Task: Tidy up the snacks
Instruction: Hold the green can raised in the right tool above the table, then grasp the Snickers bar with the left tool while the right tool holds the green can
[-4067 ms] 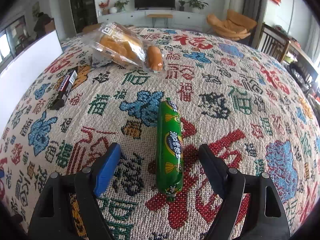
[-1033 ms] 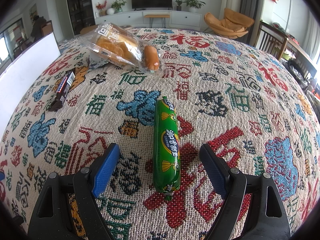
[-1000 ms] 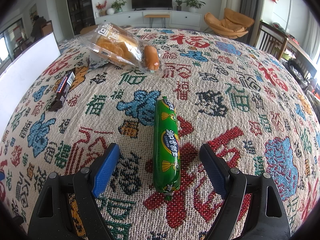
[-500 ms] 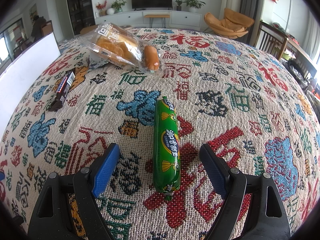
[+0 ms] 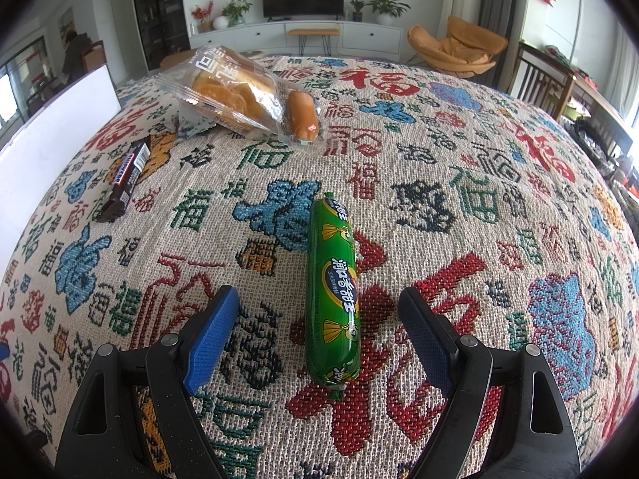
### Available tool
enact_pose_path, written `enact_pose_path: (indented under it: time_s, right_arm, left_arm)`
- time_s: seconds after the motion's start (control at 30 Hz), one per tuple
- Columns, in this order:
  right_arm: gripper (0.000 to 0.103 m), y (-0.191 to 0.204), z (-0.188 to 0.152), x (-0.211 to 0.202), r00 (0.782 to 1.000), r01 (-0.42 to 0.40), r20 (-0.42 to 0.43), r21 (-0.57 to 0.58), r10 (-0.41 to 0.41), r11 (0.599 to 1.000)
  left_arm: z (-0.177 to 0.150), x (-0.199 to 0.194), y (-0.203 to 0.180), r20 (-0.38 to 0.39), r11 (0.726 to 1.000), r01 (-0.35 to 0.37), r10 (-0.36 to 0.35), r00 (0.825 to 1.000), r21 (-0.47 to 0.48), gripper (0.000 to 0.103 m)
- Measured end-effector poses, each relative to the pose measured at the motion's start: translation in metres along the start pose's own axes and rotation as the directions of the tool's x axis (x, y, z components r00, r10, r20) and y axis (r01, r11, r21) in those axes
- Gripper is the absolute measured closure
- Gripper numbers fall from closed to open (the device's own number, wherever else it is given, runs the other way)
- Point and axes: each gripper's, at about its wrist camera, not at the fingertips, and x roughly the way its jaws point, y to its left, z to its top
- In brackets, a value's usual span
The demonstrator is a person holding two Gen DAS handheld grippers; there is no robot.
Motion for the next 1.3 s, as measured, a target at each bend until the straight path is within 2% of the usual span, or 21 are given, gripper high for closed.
enact_pose_path:
  time_s: [0.27, 0.43, 0.53, 0.6, 0.67, 0.73, 0.8, 0.87, 0.93, 1.03, 1.07, 1.1, 1.13, 1.17, 1.2, 1.23, 1.3]
  right_arm:
    - [0.018, 0.0, 0.0, 0.0, 1.0, 0.0, 0.0, 0.0, 0.0, 1.0]
    - [0.018, 0.0, 0.0, 0.0, 1.0, 0.0, 0.0, 0.0, 0.0, 1.0]
    - [0.018, 0.0, 0.0, 0.0, 1.0, 0.002, 0.0, -0.001, -0.002, 1.0]
    - [0.018, 0.0, 0.0, 0.0, 1.0, 0.004, 0.001, -0.002, -0.004, 1.0]
    - [0.018, 0.0, 0.0, 0.0, 1.0, 0.003, 0.001, -0.002, -0.003, 1.0]
    - [0.018, 0.0, 0.0, 0.0, 1.0, 0.005, 0.002, -0.003, -0.005, 1.0]
    - [0.018, -0.001, 0.0, 0.0, 1.0, 0.004, 0.001, -0.002, -0.004, 1.0]
    - [0.018, 0.0, 0.0, -0.001, 1.0, 0.006, 0.001, -0.002, -0.006, 1.0]
    - [0.018, 0.0, 0.001, -0.002, 1.0, 0.007, 0.002, -0.002, -0.007, 1.0]
    - [0.018, 0.0, 0.001, -0.002, 1.0, 0.008, 0.003, 0.0, -0.008, 1.0]
    - [0.018, 0.0, 0.001, -0.002, 1.0, 0.009, 0.003, 0.003, -0.009, 1.0]
    - [0.018, -0.001, 0.001, -0.002, 1.0, 0.01, 0.004, 0.007, -0.01, 1.0]
    - [0.018, -0.002, 0.001, -0.002, 1.0, 0.008, 0.004, 0.013, -0.008, 1.0]
    - [0.018, -0.004, 0.002, -0.001, 1.0, 0.005, 0.002, 0.022, -0.005, 1.0]
    - [0.018, -0.006, 0.001, -0.001, 1.0, 0.0, 0.001, 0.036, -0.001, 0.999]
    - [0.017, -0.009, 0.002, -0.001, 1.0, -0.014, 0.003, 0.049, 0.014, 0.999]
    - [0.011, -0.017, 0.007, 0.001, 0.996, -0.09, -0.022, 0.066, 0.092, 0.994]
  left_arm:
    - [-0.002, 0.0, 0.0, -0.001, 1.0, 0.0, 0.0, 1.0, -0.003, 0.0]
    - [0.008, 0.002, 0.003, -0.063, 1.0, 0.02, -0.021, 0.998, -0.017, 0.0]
    - [0.012, -0.004, 0.02, -0.048, 0.986, 0.134, -0.139, 0.989, -0.102, 0.0]
    - [0.015, -0.006, 0.038, -0.021, 0.951, 0.23, -0.239, 0.971, -0.205, 0.0]
    - [0.021, -0.004, 0.055, 0.003, 0.9, 0.3, -0.315, 0.949, -0.316, 0.0]
    - [0.036, 0.004, 0.066, -0.001, 0.853, 0.325, -0.357, 0.934, -0.409, 0.0]
    - [0.065, 0.012, 0.069, -0.014, 0.834, 0.317, -0.362, 0.932, -0.452, 0.0]
    - [0.105, 0.026, 0.064, -0.011, 0.843, 0.302, -0.342, 0.94, -0.445, 0.0]
    - [0.144, 0.046, 0.06, -0.025, 0.866, 0.239, -0.278, 0.96, -0.44, 0.001]
    - [0.194, 0.091, 0.046, -0.063, 0.909, 0.105, -0.142, 0.988, -0.402, 0.013]
    - [0.203, 0.108, 0.04, -0.106, 0.927, 0.058, -0.105, 0.989, -0.371, 0.019]
    - [0.208, 0.127, 0.034, -0.163, 0.942, 0.007, -0.065, 0.984, -0.335, 0.033]
    - [0.211, 0.141, 0.03, -0.203, 0.95, -0.026, -0.04, 0.978, -0.31, 0.041]
    - [0.216, 0.142, 0.023, -0.166, 0.966, -0.068, 0.026, 0.986, -0.25, 0.048]
    - [0.217, 0.143, 0.018, -0.167, 0.974, -0.065, 0.028, 0.986, -0.219, 0.08]
    - [0.217, 0.145, 0.017, -0.175, 0.976, -0.03, -0.008, 0.985, -0.214, 0.084]
    - [0.212, 0.134, 0.019, -0.151, 0.979, 0.023, -0.054, 0.987, -0.203, 0.086]
